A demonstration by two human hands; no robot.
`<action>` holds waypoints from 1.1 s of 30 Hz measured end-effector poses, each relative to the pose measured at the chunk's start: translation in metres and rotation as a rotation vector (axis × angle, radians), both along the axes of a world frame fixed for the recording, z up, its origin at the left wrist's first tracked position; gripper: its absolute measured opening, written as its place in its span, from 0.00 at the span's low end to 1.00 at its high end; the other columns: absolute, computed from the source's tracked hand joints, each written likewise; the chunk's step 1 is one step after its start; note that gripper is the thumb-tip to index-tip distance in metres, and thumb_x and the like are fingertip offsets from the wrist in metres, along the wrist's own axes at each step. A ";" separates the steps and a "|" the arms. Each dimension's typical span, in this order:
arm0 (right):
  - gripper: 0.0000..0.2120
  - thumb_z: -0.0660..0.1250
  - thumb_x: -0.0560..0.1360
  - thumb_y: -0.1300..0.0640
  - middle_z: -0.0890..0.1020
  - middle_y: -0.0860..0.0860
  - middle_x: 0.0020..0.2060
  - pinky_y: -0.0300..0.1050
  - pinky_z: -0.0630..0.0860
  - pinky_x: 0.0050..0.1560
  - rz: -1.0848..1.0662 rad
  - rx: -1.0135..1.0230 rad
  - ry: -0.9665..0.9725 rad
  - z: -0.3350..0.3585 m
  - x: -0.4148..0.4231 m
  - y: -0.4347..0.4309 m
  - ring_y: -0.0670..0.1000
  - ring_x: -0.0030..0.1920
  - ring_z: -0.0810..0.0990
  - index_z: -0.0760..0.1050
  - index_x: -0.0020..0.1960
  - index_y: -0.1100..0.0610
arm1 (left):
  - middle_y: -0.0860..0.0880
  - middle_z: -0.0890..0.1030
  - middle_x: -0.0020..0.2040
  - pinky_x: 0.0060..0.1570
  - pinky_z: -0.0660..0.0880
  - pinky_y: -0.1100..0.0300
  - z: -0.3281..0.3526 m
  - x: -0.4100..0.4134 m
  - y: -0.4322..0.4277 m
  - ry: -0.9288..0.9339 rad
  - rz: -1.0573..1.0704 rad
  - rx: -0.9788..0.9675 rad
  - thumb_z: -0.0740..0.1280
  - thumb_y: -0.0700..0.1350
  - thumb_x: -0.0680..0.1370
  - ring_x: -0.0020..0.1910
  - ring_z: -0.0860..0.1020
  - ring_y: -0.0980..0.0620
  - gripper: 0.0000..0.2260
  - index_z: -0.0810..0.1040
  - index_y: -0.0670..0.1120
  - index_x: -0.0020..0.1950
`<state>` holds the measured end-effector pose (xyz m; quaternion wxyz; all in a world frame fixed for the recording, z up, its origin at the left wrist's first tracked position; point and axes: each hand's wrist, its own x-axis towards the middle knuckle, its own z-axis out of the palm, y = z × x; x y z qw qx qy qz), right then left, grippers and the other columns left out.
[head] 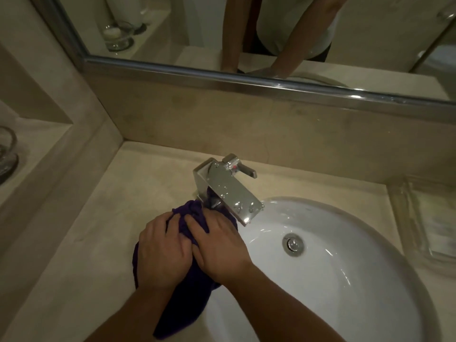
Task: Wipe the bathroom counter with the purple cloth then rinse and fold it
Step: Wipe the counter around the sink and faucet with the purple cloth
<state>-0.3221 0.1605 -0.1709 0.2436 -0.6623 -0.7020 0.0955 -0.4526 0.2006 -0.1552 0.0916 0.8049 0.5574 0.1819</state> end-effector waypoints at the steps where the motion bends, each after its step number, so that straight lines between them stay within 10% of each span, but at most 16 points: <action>1: 0.21 0.61 0.80 0.48 0.77 0.57 0.64 0.50 0.74 0.62 0.002 0.018 -0.005 -0.001 0.007 -0.002 0.56 0.61 0.75 0.72 0.71 0.54 | 0.40 0.79 0.55 0.52 0.75 0.45 0.000 0.005 -0.002 -0.001 -0.003 0.000 0.54 0.46 0.75 0.51 0.77 0.40 0.21 0.79 0.39 0.61; 5: 0.20 0.59 0.82 0.49 0.81 0.55 0.60 0.43 0.76 0.58 0.032 0.005 0.014 0.000 0.039 -0.010 0.55 0.57 0.80 0.71 0.72 0.54 | 0.39 0.79 0.55 0.51 0.75 0.45 -0.003 0.036 -0.011 -0.017 0.028 0.022 0.55 0.45 0.74 0.50 0.77 0.40 0.21 0.79 0.38 0.59; 9: 0.19 0.62 0.83 0.48 0.76 0.47 0.67 0.16 0.53 0.58 0.062 -0.026 0.193 0.016 0.068 -0.009 0.42 0.65 0.69 0.71 0.73 0.50 | 0.39 0.79 0.55 0.49 0.73 0.45 -0.005 0.065 -0.022 -0.057 0.169 0.047 0.59 0.42 0.72 0.49 0.76 0.39 0.16 0.79 0.37 0.55; 19: 0.24 0.57 0.80 0.43 0.70 0.53 0.72 0.48 0.68 0.70 0.196 -0.179 -0.051 0.012 0.139 0.005 0.53 0.70 0.69 0.68 0.74 0.50 | 0.33 0.79 0.58 0.61 0.72 0.39 -0.020 0.154 -0.047 -0.325 0.386 -0.101 0.55 0.43 0.81 0.57 0.77 0.33 0.19 0.76 0.32 0.62; 23: 0.26 0.58 0.80 0.41 0.68 0.53 0.74 0.51 0.67 0.72 0.221 -0.226 -0.090 0.019 0.162 0.012 0.54 0.73 0.66 0.65 0.75 0.49 | 0.29 0.81 0.44 0.40 0.79 0.37 -0.022 0.174 -0.048 -0.327 0.238 -0.021 0.67 0.27 0.72 0.45 0.79 0.30 0.15 0.72 0.32 0.57; 27: 0.29 0.51 0.79 0.38 0.67 0.53 0.75 0.52 0.65 0.74 0.195 -0.244 -0.092 0.022 0.180 0.018 0.54 0.75 0.64 0.64 0.76 0.48 | 0.34 0.74 0.67 0.60 0.75 0.39 -0.039 0.177 -0.038 -0.264 0.242 0.013 0.52 0.42 0.82 0.60 0.77 0.33 0.21 0.70 0.36 0.71; 33: 0.26 0.53 0.81 0.42 0.66 0.54 0.76 0.50 0.61 0.75 -0.004 -0.213 -0.064 0.016 0.223 0.004 0.54 0.75 0.64 0.63 0.77 0.49 | 0.37 0.72 0.70 0.70 0.66 0.42 -0.025 0.219 -0.019 -0.139 0.082 0.046 0.54 0.47 0.79 0.68 0.71 0.37 0.24 0.71 0.38 0.72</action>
